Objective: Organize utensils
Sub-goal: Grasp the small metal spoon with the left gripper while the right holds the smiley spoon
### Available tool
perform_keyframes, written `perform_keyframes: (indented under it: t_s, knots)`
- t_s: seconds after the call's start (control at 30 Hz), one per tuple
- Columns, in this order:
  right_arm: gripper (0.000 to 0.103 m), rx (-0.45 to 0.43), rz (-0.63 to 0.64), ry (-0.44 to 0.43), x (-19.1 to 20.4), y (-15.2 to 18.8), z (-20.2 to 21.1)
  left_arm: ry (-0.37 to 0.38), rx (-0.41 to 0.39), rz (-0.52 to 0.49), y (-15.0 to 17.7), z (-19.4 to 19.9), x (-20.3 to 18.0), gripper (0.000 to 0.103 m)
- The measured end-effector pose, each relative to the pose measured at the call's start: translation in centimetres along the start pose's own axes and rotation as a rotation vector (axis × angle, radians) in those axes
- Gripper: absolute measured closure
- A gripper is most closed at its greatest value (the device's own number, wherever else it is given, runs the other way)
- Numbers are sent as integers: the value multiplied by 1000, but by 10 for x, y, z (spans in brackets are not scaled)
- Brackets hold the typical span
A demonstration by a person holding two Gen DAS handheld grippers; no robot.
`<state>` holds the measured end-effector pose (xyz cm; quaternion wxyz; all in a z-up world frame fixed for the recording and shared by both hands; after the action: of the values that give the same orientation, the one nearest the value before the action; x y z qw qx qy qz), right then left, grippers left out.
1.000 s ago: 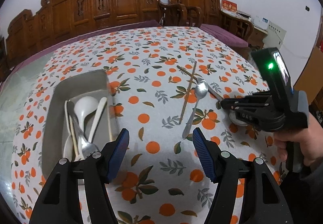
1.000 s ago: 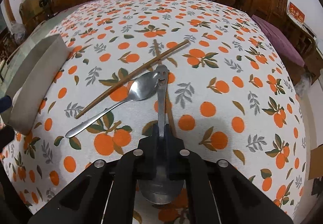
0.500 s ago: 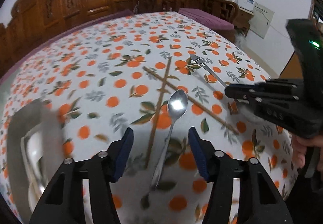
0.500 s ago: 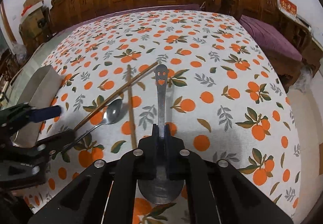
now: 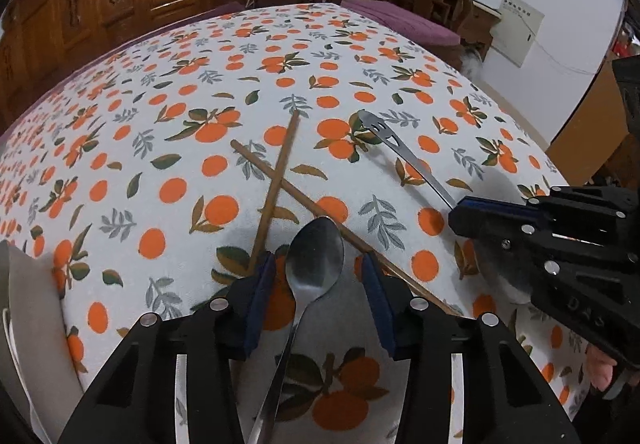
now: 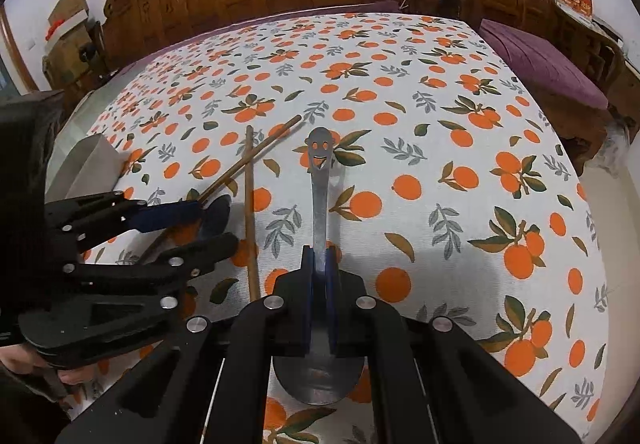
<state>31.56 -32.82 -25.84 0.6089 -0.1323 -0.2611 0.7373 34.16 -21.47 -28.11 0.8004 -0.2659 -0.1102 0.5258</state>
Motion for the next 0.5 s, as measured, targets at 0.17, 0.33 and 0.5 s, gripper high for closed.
perform_keyframes:
  t_s: [0.17,0.33,0.5]
  knots:
    - [96,-5,-4,-4,1,0,1,-23,-5,-5,-5,-4,2,76]
    - [96,-20,10,-15,7,-3,4,-2,-15,34,-2,9,8,76]
    - [96,-54,52,-38,28,-8,13,-17,-78,46,0,42,11,77]
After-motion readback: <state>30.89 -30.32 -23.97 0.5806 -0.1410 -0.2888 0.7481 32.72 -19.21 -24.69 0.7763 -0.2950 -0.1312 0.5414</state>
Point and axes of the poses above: each gripper's, at about its wrist camera, not at the fingertips, and z roughly against the way its jaws point, x to its left, y to its underside, the point moved 2 cm from there along -z, roughly the way its jaws point, and after that the axes turned 3 degrees about z, right-handed, at the moved point
